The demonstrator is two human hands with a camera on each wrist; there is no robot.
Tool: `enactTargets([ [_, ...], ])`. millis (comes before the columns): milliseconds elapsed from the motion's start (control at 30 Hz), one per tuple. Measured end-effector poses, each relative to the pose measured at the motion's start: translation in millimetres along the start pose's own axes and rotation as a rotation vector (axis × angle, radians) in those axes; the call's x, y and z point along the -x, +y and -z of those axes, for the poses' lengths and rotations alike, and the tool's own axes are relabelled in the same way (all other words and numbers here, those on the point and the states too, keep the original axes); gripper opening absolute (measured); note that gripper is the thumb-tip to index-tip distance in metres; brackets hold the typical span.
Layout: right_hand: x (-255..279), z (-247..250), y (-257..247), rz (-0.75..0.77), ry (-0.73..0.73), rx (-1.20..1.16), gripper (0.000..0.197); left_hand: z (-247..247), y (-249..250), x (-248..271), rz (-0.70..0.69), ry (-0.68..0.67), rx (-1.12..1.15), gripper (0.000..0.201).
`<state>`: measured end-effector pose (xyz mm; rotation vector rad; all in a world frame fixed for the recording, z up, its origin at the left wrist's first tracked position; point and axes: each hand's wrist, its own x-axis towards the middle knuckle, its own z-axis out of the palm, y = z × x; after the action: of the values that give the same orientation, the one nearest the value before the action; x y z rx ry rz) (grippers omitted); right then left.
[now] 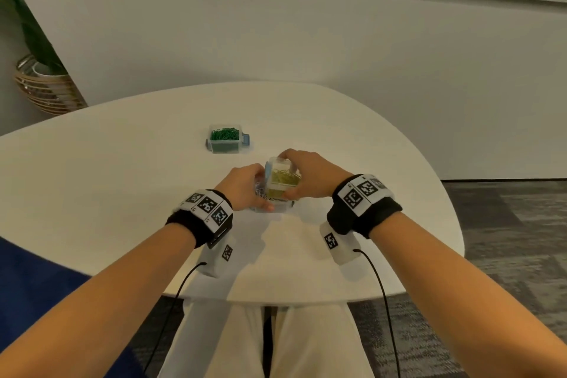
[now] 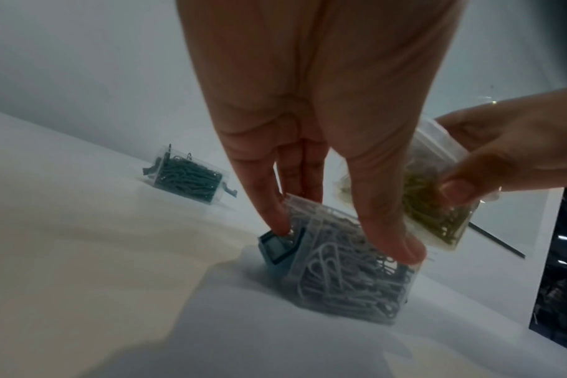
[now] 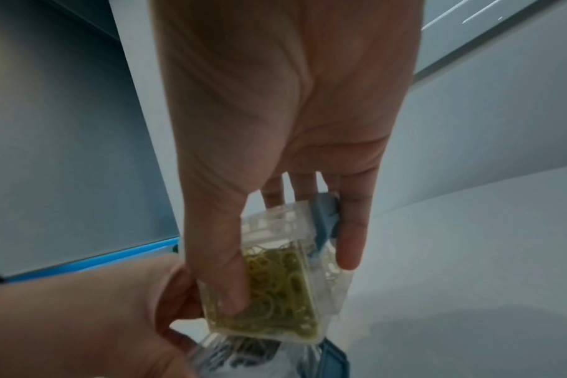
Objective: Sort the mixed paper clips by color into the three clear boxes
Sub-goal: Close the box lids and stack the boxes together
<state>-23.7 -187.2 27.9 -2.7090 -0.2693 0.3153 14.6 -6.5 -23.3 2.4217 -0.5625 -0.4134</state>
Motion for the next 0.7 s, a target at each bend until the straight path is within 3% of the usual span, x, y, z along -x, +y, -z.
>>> enactTargets([
  [167, -13.6, -12.6, -21.4, 0.070, 0.015, 0.140, 0.076, -7.2, -9.5, 7.4, 0.004, 0.068, 0.228, 0.076],
  [300, -18.5, -11.5, -22.6, 0.076, -0.024, 0.213, 0.075, -12.0, -17.1, 10.0, 0.032, 0.073, 0.381, 0.068],
  [500, -15.5, -16.6, -21.3, 0.073, -0.031, 0.224, 0.079, -16.4, -22.1, 10.9, 0.050, 0.037, 0.423, 0.073],
  [600, -15.7, -16.0, -20.9, 0.063, -0.051, 0.209, 0.080, -11.5, -24.7, 12.0, 0.061, -0.039, 0.317, 0.081],
  [700, -17.4, -15.1, -20.7, 0.057, -0.075, 0.203, 0.079, -1.6, -28.5, 10.3, 0.169, -0.093, 0.316, 0.069],
])
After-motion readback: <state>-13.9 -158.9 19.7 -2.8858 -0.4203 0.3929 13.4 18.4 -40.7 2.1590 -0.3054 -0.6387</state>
